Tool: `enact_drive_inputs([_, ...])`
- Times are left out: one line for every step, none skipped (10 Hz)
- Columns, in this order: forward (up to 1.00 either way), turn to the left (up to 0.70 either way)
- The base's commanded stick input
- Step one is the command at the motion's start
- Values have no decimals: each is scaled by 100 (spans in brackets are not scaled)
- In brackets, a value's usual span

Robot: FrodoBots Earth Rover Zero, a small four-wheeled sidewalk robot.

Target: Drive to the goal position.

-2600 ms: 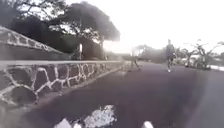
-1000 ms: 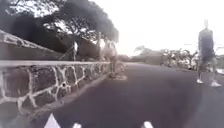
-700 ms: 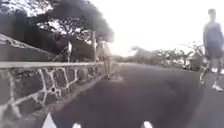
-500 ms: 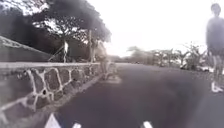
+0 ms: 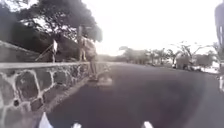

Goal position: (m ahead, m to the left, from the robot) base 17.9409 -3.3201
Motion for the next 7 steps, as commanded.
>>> enact_drive_inputs([70, 0])
enact_drive_inputs([70, 0])
enact_drive_inputs([70, 0])
enact_drive_inputs([70, 0])
enact_drive_inputs([70, -35])
enact_drive_inputs([70, -35])
enact_drive_inputs([70, -35])
